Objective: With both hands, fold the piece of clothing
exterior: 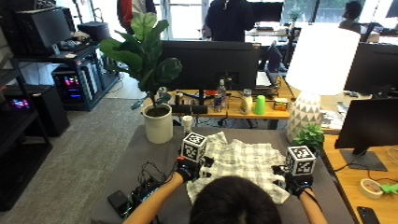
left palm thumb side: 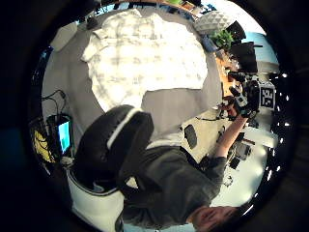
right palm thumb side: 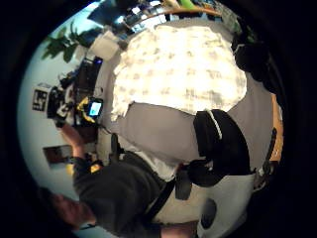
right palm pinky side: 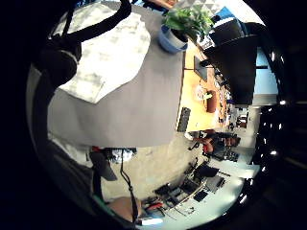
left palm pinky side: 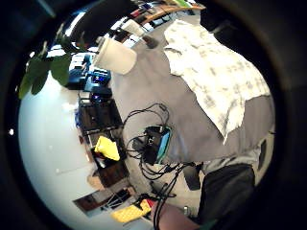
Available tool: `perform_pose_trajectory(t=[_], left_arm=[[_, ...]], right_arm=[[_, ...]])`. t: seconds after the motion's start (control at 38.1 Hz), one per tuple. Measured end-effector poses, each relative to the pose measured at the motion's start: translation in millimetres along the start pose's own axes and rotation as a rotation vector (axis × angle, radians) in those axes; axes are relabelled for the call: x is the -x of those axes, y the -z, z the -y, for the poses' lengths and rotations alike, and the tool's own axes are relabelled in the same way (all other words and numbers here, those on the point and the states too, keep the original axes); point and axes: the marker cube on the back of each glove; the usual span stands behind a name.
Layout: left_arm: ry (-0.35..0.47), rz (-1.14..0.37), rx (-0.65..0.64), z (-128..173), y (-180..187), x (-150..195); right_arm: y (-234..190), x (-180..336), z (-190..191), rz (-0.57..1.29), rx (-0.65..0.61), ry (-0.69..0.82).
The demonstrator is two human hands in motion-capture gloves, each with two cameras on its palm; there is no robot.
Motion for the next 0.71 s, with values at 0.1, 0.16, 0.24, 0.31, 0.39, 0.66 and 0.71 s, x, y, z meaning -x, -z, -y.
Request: perform_pose_trajectory(t=[0.1,0.16,0.24,0.31,0.39,0.66,0.71], left_arm=[[-0.047,-0.016,0.073,10,-34,-8],[-0.075,-0.027,0.122,14,-52,-13],[-0.113,-0.046,0.203,16,-87,-23],[-0.086,-0.073,0.252,11,-124,-35],[-0.016,-0.054,0.139,26,-154,-35],[0.009,0.219,-0.2,97,-184,-19],[0.007,0.222,-0.198,97,-181,-19]], right_arm=[[-22,-1,9,0.002,0.053,-0.008],[-32,1,10,0.008,0.079,-0.006],[-57,9,15,0.032,0.115,0.003],[-103,22,28,0.082,0.127,-0.001],[-150,32,41,0.107,0.123,-0.033],[-174,34,77,-0.047,-0.015,-0.061],[-170,34,80,-0.067,0.025,-0.041]])
